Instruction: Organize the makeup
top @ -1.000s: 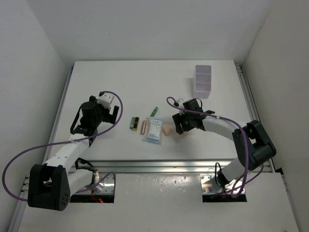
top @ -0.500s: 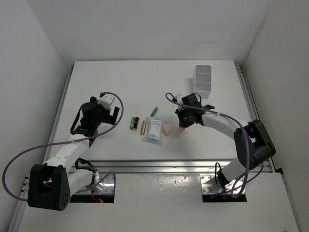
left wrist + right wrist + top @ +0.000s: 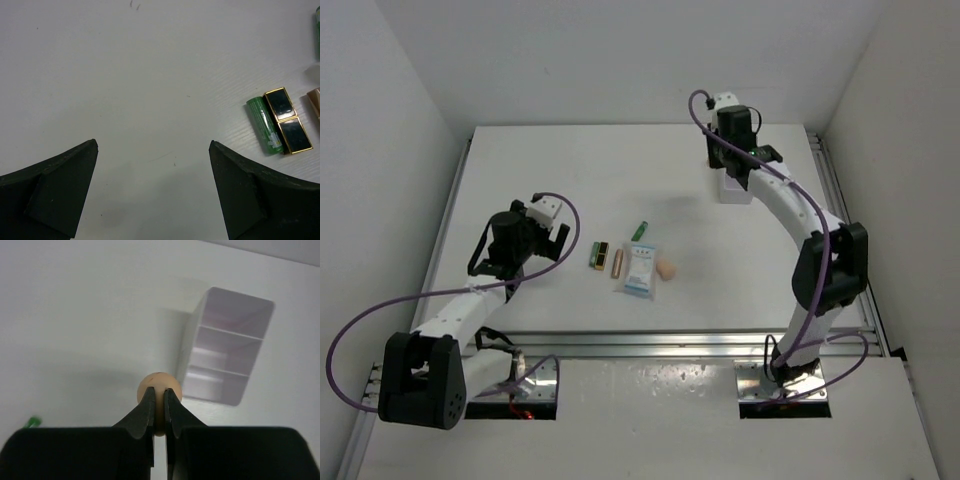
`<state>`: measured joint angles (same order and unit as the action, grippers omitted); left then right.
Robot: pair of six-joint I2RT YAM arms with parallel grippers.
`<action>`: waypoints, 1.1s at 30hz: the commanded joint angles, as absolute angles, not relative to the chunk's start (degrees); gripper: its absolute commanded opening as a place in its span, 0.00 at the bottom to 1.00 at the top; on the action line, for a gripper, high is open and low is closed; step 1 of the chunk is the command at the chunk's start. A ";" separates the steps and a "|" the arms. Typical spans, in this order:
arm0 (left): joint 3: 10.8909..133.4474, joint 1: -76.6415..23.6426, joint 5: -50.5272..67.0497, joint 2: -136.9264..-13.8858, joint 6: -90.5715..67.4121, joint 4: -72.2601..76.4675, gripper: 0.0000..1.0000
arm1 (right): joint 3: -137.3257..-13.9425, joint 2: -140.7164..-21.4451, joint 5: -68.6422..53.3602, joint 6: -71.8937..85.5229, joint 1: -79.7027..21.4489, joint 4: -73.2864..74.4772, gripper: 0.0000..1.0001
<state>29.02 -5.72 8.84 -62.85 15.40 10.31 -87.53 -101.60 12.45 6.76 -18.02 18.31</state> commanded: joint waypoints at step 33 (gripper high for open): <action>30.94 -6.77 9.23 -68.73 16.08 12.04 1.00 | -97.74 -122.35 19.86 10.98 -6.59 8.00 0.32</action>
<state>29.08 -6.20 9.02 -68.60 15.86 10.37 -96.68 -123.79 20.69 10.24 -6.83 9.63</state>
